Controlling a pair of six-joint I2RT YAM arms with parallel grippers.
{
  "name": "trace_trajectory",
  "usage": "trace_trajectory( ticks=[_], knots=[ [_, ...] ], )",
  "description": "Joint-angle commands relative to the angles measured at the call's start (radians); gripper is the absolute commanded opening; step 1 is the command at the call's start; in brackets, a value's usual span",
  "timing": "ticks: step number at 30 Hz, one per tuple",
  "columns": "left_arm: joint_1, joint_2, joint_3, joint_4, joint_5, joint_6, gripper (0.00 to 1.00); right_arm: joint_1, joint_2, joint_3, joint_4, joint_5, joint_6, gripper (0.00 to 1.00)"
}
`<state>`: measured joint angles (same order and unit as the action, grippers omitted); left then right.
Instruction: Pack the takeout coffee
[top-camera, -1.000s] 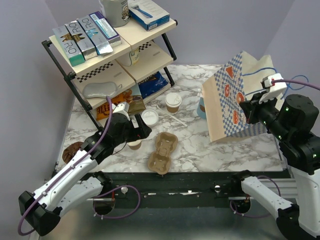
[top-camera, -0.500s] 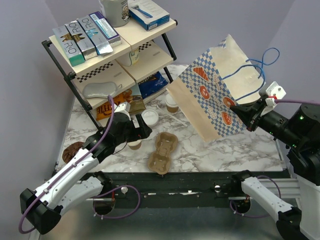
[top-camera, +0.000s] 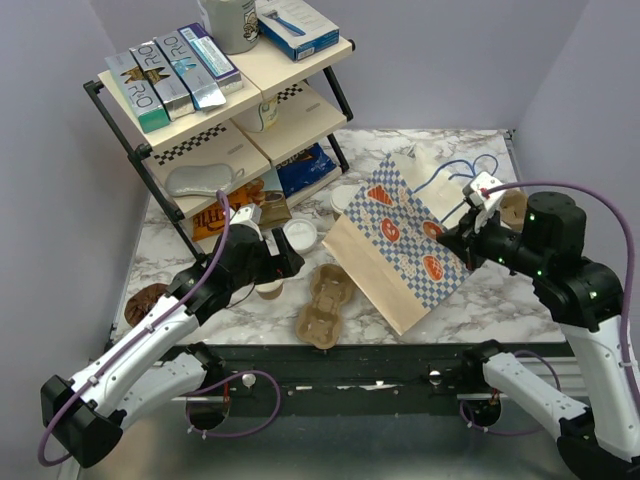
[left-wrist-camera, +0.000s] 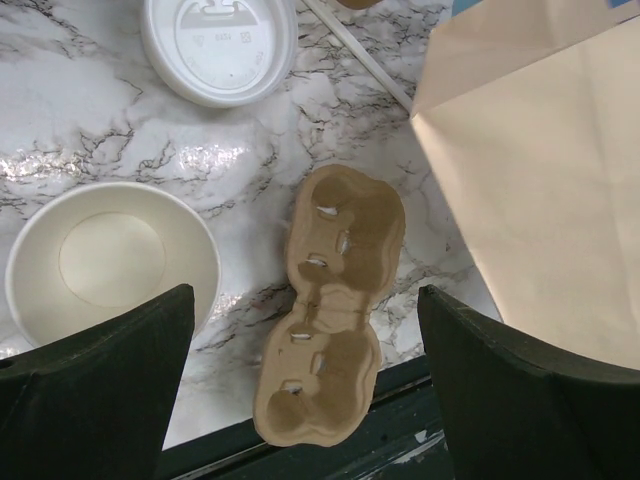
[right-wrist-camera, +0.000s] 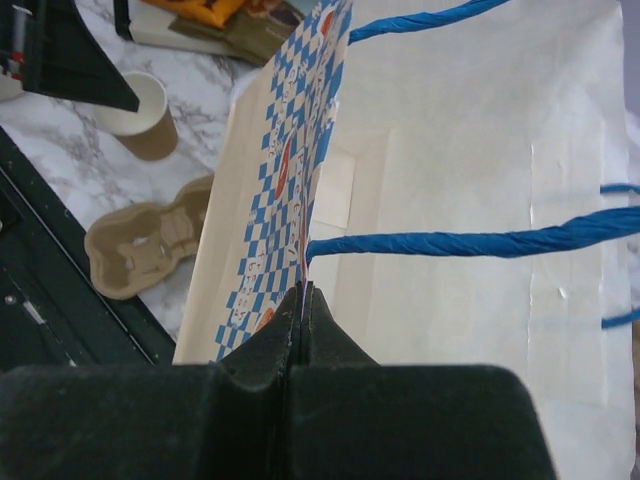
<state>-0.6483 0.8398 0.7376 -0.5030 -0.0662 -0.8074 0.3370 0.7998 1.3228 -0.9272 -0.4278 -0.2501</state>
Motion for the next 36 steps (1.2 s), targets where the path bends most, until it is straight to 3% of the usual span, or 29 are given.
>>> trace_trajectory(
  ticks=[1,13,16,18,21,27,30,34,36],
  knots=[
    [-0.001,0.005,0.011,0.001,0.009,0.004,0.99,0.042,0.021,-0.039,-0.051,0.208,0.040,0.01],
    [0.001,-0.001,-0.001,-0.005,0.006,-0.003,0.99,0.191,0.038,-0.141,-0.029,0.369,0.072,0.02],
    [0.001,-0.010,-0.001,-0.015,0.002,-0.004,0.99,0.230,0.036,-0.174,-0.022,0.385,0.089,0.21],
    [0.001,-0.015,0.002,-0.022,-0.001,-0.003,0.99,0.243,0.016,-0.174,-0.012,0.382,0.094,0.42],
    [-0.001,-0.021,0.008,-0.031,-0.009,-0.001,0.99,0.246,-0.013,-0.137,-0.002,0.367,0.077,0.60],
    [0.001,-0.025,0.017,-0.042,-0.018,0.004,0.99,0.246,-0.045,0.016,0.045,0.362,0.045,0.75],
    [-0.001,-0.030,0.017,-0.046,-0.027,0.004,0.99,0.246,-0.048,0.068,0.119,0.276,0.025,0.76],
    [0.001,-0.038,0.014,-0.051,-0.035,-0.003,0.99,0.255,0.008,0.128,0.185,0.039,0.012,0.79],
    [0.001,-0.039,0.014,-0.063,-0.047,-0.006,0.99,0.308,0.071,0.127,0.221,0.014,0.017,0.80]
  ],
)
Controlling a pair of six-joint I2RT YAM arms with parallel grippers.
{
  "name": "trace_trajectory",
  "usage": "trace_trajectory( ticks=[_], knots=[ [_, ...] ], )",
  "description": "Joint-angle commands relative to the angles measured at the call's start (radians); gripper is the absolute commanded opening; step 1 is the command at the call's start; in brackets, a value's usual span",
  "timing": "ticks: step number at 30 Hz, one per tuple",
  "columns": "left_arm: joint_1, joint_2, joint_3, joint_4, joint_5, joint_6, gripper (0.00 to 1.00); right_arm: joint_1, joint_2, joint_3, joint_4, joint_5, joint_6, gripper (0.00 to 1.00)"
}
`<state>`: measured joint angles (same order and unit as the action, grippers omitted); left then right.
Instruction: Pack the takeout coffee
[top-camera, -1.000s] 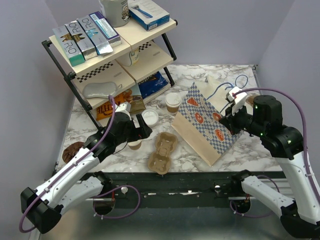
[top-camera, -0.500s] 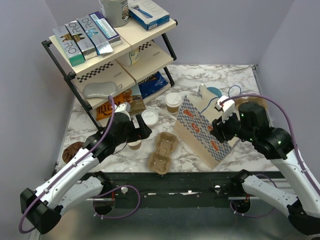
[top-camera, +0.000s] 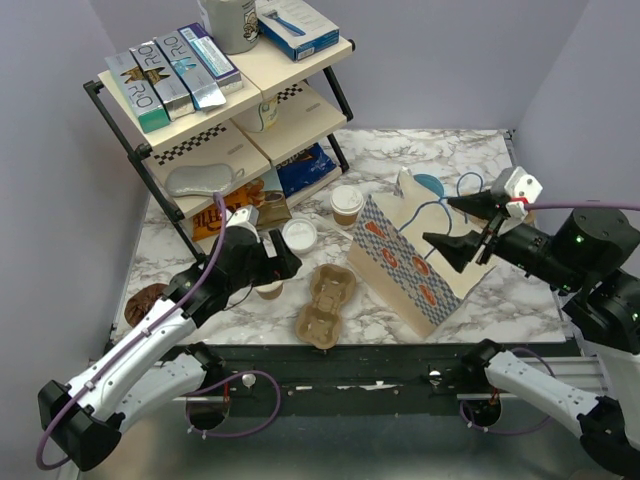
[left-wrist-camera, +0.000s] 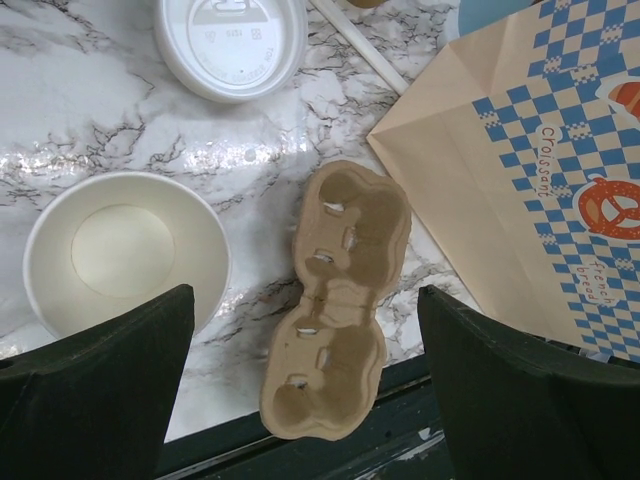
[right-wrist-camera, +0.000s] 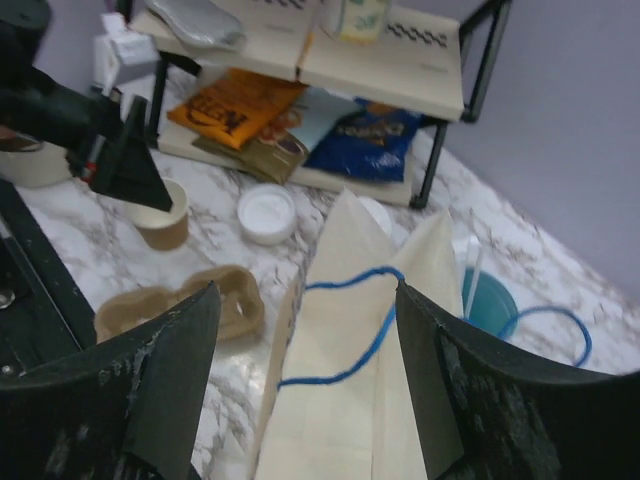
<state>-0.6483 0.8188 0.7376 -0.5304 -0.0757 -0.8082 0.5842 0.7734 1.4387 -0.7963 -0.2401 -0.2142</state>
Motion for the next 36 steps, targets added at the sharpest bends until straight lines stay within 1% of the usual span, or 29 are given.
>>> trace_trajectory(
  ticks=[1,2,3,4,5,6,8,9,10,11,13,14,16,17,21,25,30,36],
  knots=[
    [-0.001,-0.020,0.014,-0.043,-0.047,-0.006,0.99,0.097,0.119,0.005,0.103,-0.130,-0.020,0.83],
    [0.001,-0.024,0.014,-0.052,-0.056,-0.011,0.99,0.138,0.141,-0.009,0.129,-0.084,-0.021,0.85],
    [0.001,-0.027,0.013,-0.072,-0.071,-0.019,0.99,0.226,0.192,-0.015,0.138,-0.039,-0.010,0.86],
    [0.002,-0.032,0.009,-0.082,-0.078,-0.022,0.99,0.264,0.217,-0.018,0.143,0.023,-0.004,0.86],
    [0.003,-0.047,0.000,-0.089,-0.085,-0.025,0.99,0.304,0.249,-0.029,0.158,0.060,0.005,0.99],
    [0.006,-0.056,-0.006,-0.103,-0.097,-0.035,0.99,0.389,0.300,-0.035,0.161,0.099,0.010,1.00],
    [0.009,-0.088,-0.023,-0.114,-0.111,-0.043,0.99,0.474,0.364,-0.050,0.180,0.203,-0.002,1.00],
    [0.010,-0.096,-0.026,-0.132,-0.125,-0.046,0.99,0.518,0.395,-0.064,0.186,0.211,0.004,1.00],
    [0.009,-0.105,-0.026,-0.144,-0.156,-0.052,0.99,0.525,0.465,-0.073,0.187,0.200,0.012,1.00],
    [0.010,-0.119,-0.020,-0.161,-0.173,-0.055,0.99,0.528,0.498,-0.083,0.192,0.149,0.013,1.00],
    [0.010,-0.132,-0.009,-0.210,-0.218,-0.059,0.99,0.531,0.568,-0.130,0.215,0.133,0.018,1.00],
    [0.010,-0.145,-0.003,-0.223,-0.225,-0.059,0.99,0.532,0.649,-0.136,0.216,0.122,0.013,1.00],
    [0.012,-0.159,-0.001,-0.238,-0.236,-0.057,0.99,0.545,0.729,-0.107,0.194,0.134,0.013,1.00],
    [0.012,-0.168,-0.004,-0.238,-0.237,-0.059,0.99,0.551,0.807,-0.095,0.168,0.149,0.013,1.00],
    [0.013,-0.170,-0.009,-0.240,-0.237,-0.059,0.99,0.562,0.924,-0.080,0.172,0.214,0.016,1.00],
    [0.012,-0.156,-0.010,-0.244,-0.234,-0.055,0.99,0.562,0.975,-0.112,0.192,0.288,0.024,1.00],
    [0.013,-0.150,-0.009,-0.243,-0.230,-0.052,0.99,0.562,1.020,-0.156,0.201,0.323,0.048,0.99],
    [0.013,-0.167,-0.009,-0.240,-0.230,-0.057,0.99,0.562,1.000,-0.241,0.265,0.292,0.073,0.99]
  ],
)
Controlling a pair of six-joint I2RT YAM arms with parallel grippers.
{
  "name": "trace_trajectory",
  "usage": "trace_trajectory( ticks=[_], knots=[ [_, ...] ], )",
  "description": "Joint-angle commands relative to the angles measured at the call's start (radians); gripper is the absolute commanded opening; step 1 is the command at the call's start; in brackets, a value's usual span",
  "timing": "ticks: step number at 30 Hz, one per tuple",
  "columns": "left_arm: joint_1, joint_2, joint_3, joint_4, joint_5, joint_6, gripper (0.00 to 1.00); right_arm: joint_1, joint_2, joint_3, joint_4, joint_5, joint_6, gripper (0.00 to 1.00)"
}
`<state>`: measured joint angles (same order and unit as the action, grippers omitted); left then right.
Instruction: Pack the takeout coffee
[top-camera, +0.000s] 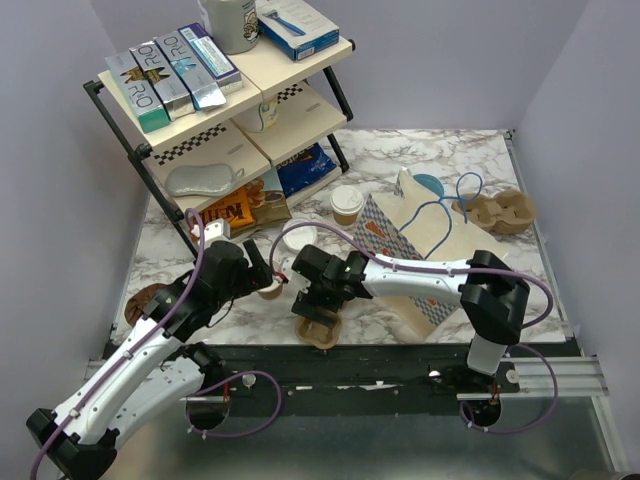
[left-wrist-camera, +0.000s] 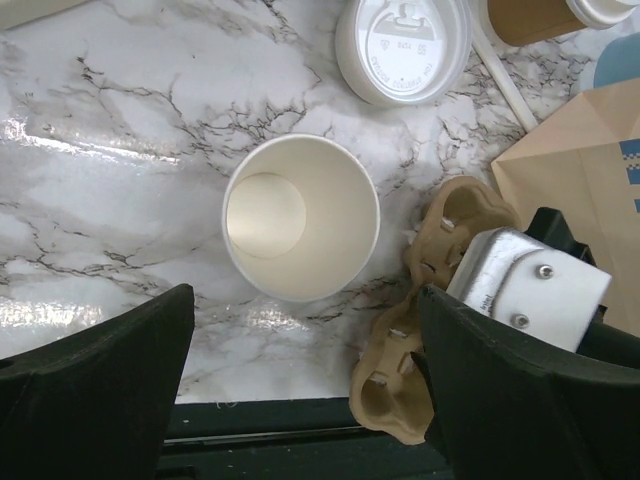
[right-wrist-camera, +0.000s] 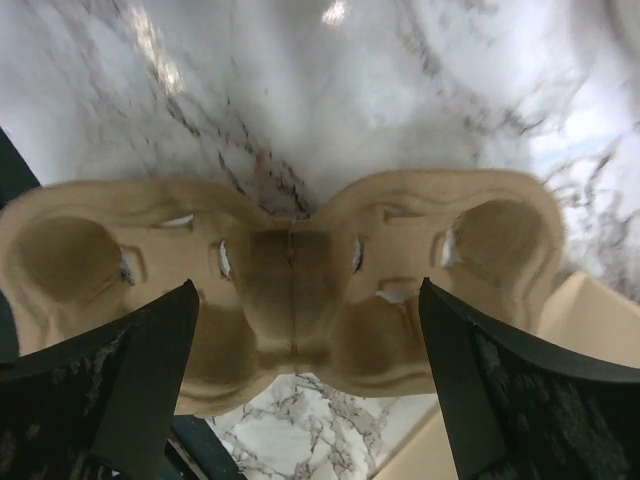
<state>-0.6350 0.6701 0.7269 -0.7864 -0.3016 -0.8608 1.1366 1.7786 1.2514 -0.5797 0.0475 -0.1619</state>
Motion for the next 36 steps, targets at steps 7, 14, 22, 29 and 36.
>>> trace_trajectory(
  ticks=[7,14,22,29,36],
  knots=[
    [0.000,-0.017,0.003,0.016,-0.007,-0.014,0.99,0.009,0.002,-0.107,0.141,-0.037,0.038,0.98],
    [0.000,-0.030,0.009,0.012,0.004,-0.015,0.99,0.009,0.024,-0.096,0.161,-0.040,0.073,0.91],
    [0.000,-0.063,0.012,-0.004,-0.008,-0.021,0.99,0.009,-0.005,-0.116,0.161,-0.018,0.122,0.67],
    [0.001,-0.083,0.022,-0.017,-0.022,-0.020,0.99,0.009,-0.036,-0.125,0.149,0.009,0.160,0.51],
    [0.000,-0.095,0.019,-0.020,-0.027,-0.027,0.99,0.008,-0.162,-0.102,0.086,-0.009,0.211,0.49]
  ],
)
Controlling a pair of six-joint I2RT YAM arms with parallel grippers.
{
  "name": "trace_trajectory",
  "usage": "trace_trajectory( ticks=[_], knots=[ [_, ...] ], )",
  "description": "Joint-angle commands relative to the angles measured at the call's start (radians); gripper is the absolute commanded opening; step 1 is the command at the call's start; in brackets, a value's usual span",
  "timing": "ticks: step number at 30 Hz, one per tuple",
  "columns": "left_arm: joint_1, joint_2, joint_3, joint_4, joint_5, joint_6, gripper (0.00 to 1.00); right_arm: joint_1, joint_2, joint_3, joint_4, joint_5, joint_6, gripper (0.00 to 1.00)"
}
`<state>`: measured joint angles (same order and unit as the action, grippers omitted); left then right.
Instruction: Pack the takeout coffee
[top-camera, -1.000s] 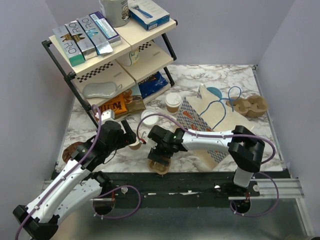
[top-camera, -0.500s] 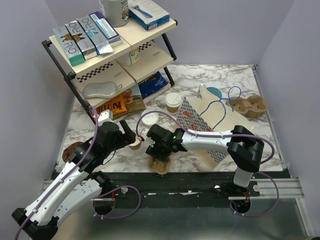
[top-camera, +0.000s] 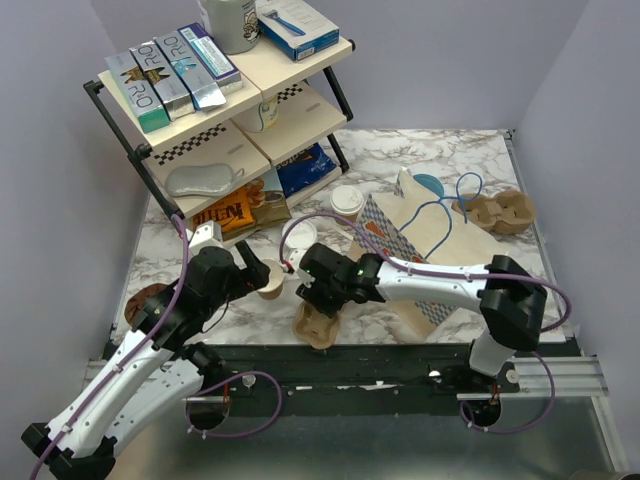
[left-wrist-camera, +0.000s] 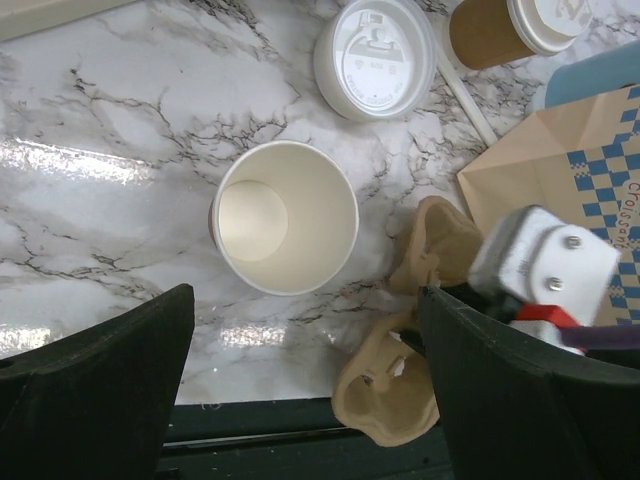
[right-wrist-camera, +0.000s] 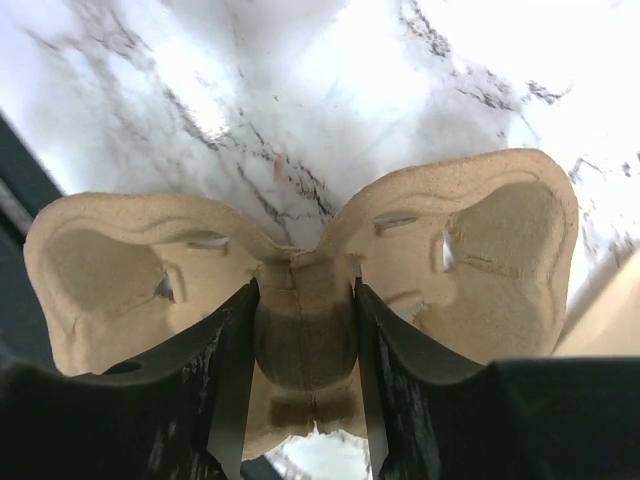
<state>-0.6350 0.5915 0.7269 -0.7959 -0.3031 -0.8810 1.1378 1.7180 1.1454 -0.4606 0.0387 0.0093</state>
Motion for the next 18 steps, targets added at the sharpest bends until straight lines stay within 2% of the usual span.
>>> trace_trajectory(
  ticks=[1,10,14,18],
  knots=[
    [0.001,-0.018,0.019,-0.012,-0.025,-0.007,0.99,0.008,-0.128,0.010,-0.042,-0.002,0.043,0.49],
    [0.000,-0.048,0.020,0.004,-0.037,-0.004,0.99,0.008,-0.418,0.155,-0.167,0.090,0.093,0.49],
    [0.000,-0.059,0.026,0.037,-0.030,-0.001,0.99,0.007,-0.485,0.310,-0.197,0.150,0.104,0.49],
    [0.001,-0.009,0.064,0.173,0.040,0.028,0.99,0.000,-0.495,0.480,-0.245,0.318,0.150,0.48]
  ],
)
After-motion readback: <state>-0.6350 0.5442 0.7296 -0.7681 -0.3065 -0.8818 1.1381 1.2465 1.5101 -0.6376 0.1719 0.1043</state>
